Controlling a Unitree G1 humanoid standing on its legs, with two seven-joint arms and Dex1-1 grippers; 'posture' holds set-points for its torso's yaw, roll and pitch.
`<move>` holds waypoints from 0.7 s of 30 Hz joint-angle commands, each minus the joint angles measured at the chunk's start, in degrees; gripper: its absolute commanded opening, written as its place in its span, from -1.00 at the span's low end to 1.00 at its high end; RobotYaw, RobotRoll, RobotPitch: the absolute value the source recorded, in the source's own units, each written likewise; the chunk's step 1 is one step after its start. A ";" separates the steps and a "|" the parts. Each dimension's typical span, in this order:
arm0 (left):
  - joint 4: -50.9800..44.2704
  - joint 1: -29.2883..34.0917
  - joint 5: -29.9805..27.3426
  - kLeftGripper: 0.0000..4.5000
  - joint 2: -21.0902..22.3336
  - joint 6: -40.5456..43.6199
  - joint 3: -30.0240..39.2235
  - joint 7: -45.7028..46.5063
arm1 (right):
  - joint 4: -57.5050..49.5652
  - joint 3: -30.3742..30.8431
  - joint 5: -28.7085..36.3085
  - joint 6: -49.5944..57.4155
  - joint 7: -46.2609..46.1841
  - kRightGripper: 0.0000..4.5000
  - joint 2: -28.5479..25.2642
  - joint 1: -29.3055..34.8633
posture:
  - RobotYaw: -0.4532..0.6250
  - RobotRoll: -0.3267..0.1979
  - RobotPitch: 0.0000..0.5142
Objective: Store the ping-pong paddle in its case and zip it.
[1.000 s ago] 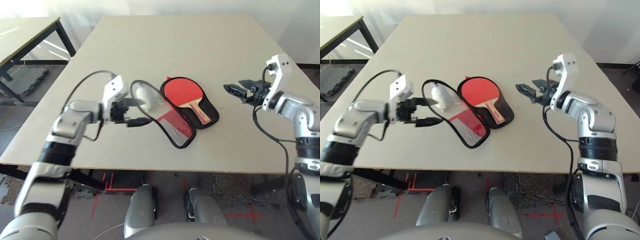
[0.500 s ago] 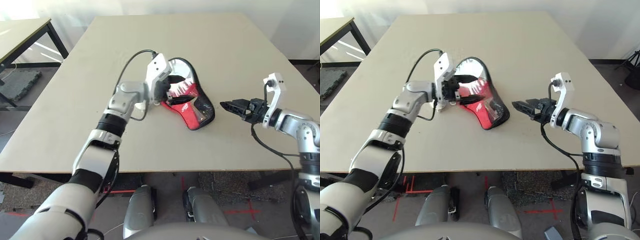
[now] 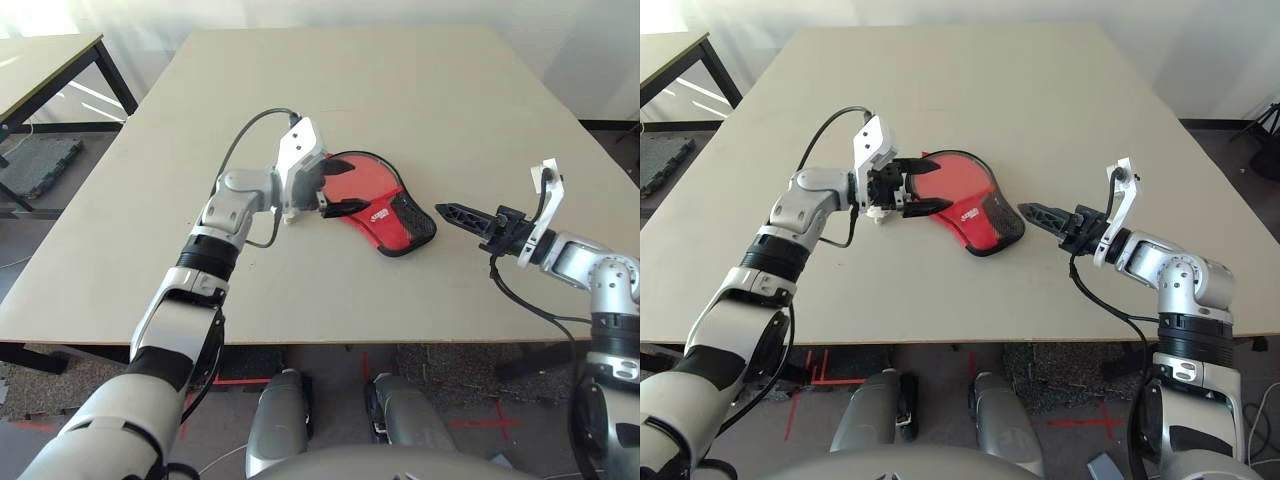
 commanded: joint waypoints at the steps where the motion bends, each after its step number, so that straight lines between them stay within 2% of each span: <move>1: -5.14 2.67 -1.30 1.00 1.86 2.83 0.71 -0.46 | 3.04 1.75 -1.69 -1.98 0.01 0.99 0.65 -0.75 | 0.00 0.25 -0.61; 11: -11.58 6.19 -2.93 1.00 3.99 7.05 1.97 1.44 | 6.12 4.53 -3.58 -3.08 0.74 0.99 1.52 -2.09 | 0.04 0.25 -0.58; 21: -12.52 6.48 -3.07 1.00 4.12 7.90 1.85 2.07 | 4.98 5.81 -3.66 -2.53 0.43 0.99 3.21 -1.57 | 0.04 0.25 -0.59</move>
